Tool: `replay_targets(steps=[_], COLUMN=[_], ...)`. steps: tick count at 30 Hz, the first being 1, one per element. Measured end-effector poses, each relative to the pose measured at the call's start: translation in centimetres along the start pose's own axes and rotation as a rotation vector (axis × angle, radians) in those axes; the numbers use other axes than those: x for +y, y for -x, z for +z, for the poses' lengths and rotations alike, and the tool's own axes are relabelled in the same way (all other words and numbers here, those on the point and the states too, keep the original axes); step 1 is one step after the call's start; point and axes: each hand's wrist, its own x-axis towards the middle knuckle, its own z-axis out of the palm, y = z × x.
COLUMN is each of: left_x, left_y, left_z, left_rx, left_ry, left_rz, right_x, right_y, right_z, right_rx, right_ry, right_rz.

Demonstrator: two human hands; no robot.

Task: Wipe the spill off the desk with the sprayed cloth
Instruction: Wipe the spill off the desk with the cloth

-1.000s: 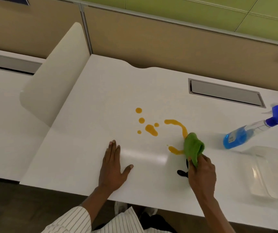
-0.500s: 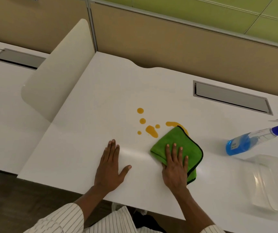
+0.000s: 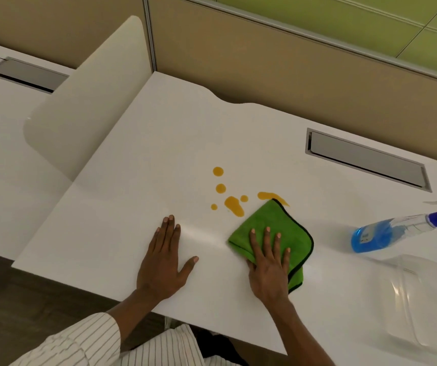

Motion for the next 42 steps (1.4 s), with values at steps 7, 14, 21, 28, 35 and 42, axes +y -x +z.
replay_targets(steps=[7, 14, 21, 28, 35, 42], left_x=[0.0, -0.2, 0.0, 0.0, -0.3, -0.3], left_y=[0.0, 0.0, -0.1, 0.0, -0.2, -0.1], left_z=[-0.1, 0.3, 0.0, 0.3, 0.6, 0.8], left_rx=[-0.017, 0.005, -0.026, -0.004, 0.005, 0.007], left_ry=[-0.03, -0.048, -0.053, -0.047, -0.041, -0.041], left_rz=[-0.01, 0.004, -0.01, -0.012, -0.016, -0.009], right_x=[1.7, -1.5, 2.6, -1.4, 2.9, -2.3], right_y=[1.8, 3.2, -1.6, 1.7, -2.5, -1.9], right_z=[-0.1, 0.6, -2.6, -0.1, -1.6, -0.5], right_rx=[0.014, -0.045, 0.004, 0.028, 0.064, 0.034], right_ry=[-0.04, -0.102, -0.116, -0.165, -0.067, -0.163], right_rz=[0.241, 0.083, 0.227, 0.353, 0.175, 0.424])
